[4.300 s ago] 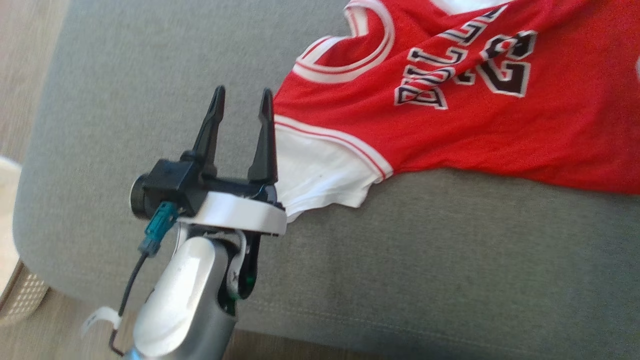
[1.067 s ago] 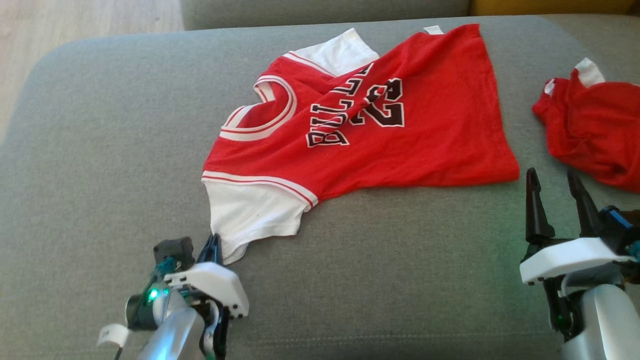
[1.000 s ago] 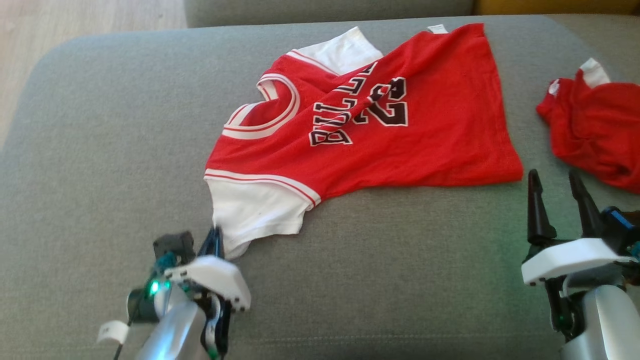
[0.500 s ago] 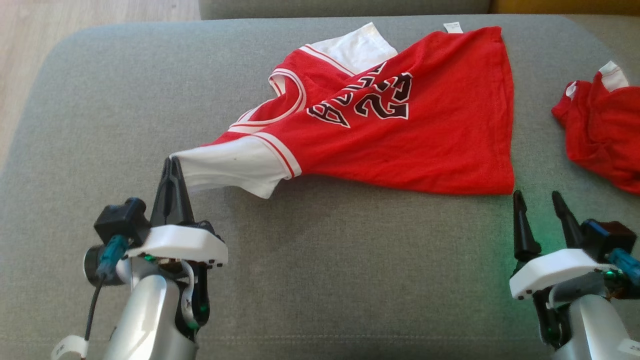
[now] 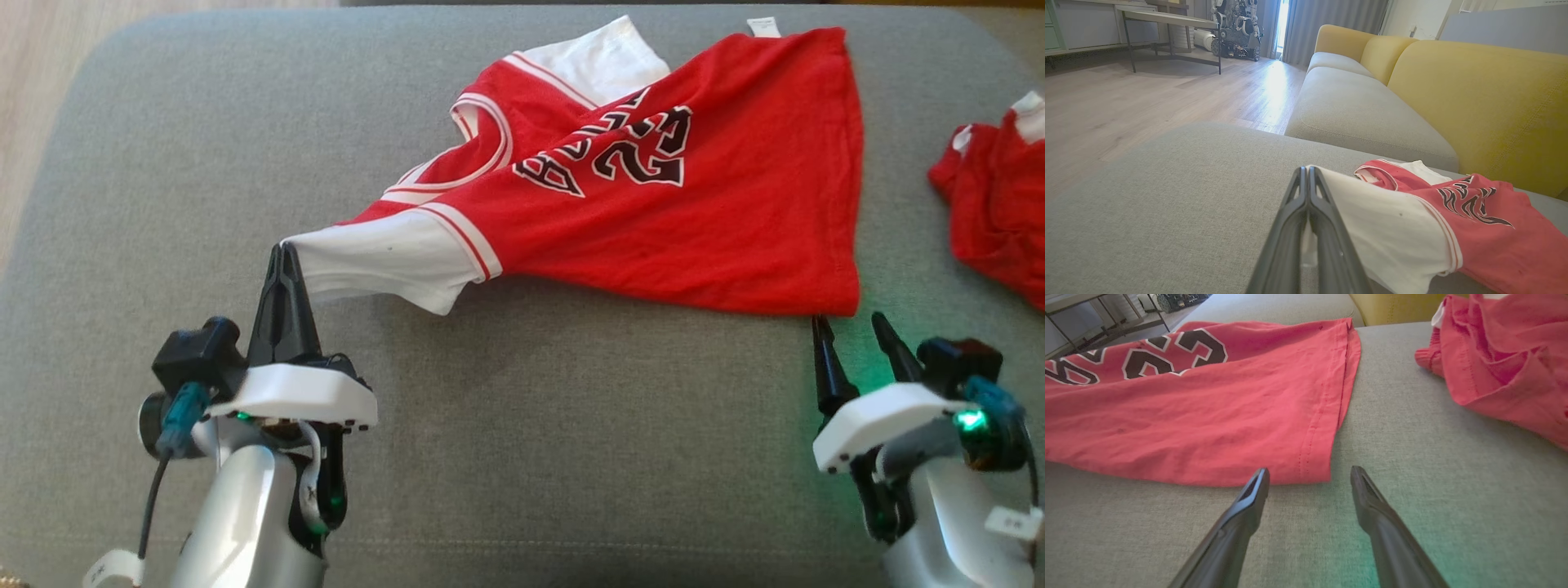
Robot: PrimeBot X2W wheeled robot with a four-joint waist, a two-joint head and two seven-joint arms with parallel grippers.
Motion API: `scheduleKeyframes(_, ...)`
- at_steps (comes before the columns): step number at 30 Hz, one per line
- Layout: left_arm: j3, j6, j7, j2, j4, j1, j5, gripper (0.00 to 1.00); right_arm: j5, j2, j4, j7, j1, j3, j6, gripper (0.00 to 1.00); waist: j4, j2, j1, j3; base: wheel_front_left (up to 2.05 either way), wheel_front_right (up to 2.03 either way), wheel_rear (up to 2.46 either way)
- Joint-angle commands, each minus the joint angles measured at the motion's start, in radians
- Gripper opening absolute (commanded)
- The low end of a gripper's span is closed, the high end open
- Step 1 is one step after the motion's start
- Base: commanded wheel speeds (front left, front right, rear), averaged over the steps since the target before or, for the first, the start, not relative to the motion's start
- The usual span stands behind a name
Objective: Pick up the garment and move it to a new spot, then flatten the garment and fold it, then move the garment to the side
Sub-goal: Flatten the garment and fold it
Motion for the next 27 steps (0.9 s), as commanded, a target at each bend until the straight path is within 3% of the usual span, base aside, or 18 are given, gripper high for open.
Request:
scheduleKeyframes(1,0.025,0.005,-0.006,0.012,-0.043,-0.03,-0.001,0.0,0.003,-0.027,-0.004,0.0,-0.053,0.026,-0.001,1.0,0.008,0.0,-0.0001,0.01,0.0,0.0,0.0)
scheduleKeyframes(13,0.01,0.013,-0.006,0.012,-0.061,-0.052,0.0,0.0,-0.043,-0.076,0.188,-0.017,-0.163,0.049,-0.001,1.0,0.037,0.0,-0.0001,0.049,0.0,0.0,0.0)
scheduleKeyframes(27,0.012,0.017,-0.006,0.012,-0.047,-0.046,0.004,0.0,0.047,-0.075,0.317,-0.017,-0.211,0.151,-0.001,0.99,0.031,0.0,-0.0001,0.029,0.0,0.0,0.0)
